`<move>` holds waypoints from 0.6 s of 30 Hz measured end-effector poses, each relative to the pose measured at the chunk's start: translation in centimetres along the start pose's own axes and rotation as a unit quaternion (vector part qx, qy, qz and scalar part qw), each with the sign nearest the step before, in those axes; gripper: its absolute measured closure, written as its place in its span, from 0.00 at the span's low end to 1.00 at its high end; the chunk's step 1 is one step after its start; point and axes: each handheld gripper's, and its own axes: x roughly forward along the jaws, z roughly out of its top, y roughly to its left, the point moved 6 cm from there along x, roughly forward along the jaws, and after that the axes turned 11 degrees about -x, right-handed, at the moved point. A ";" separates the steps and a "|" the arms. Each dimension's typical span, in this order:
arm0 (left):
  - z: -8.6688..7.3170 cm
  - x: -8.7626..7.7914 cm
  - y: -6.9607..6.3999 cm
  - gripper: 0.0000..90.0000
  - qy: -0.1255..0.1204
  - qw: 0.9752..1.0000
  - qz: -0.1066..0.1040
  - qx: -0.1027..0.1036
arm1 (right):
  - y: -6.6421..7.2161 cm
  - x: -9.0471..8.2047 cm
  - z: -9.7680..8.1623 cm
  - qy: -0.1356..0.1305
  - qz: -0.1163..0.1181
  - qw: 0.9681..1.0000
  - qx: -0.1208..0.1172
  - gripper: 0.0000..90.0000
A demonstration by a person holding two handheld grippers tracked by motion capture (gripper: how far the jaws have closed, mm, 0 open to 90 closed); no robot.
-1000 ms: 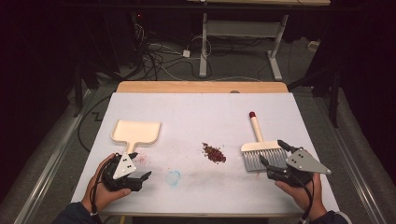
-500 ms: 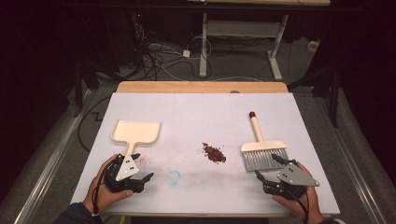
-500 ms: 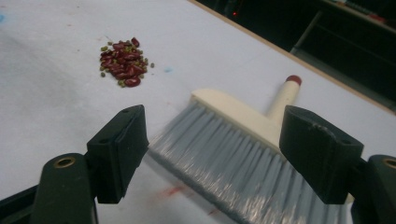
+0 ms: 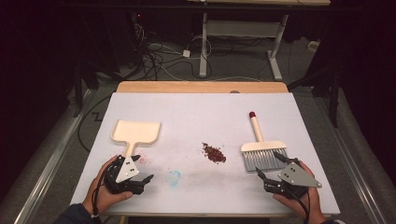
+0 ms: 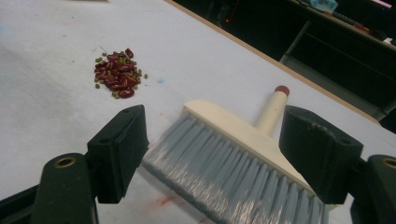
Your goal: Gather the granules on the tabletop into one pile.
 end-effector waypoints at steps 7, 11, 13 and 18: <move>0.0 0.0 -0.1 0.22 0.001 1.000 -0.001 0.001 | 0.1 -0.1 0.1 -0.002 0.000 1.000 -0.002 0.28; 0.0 0.0 -0.1 0.22 0.001 1.000 -0.001 0.002 | 0.1 -0.1 0.2 -0.002 0.000 1.000 -0.003 0.28; 0.0 0.0 0.0 0.22 0.001 1.000 0.000 0.001 | 0.1 -0.1 0.2 -0.002 0.001 1.000 -0.003 0.28; 0.0 0.0 -0.1 0.22 0.000 1.000 0.000 -0.001 | 0.1 -0.1 0.2 -0.001 -0.001 1.000 -0.008 0.28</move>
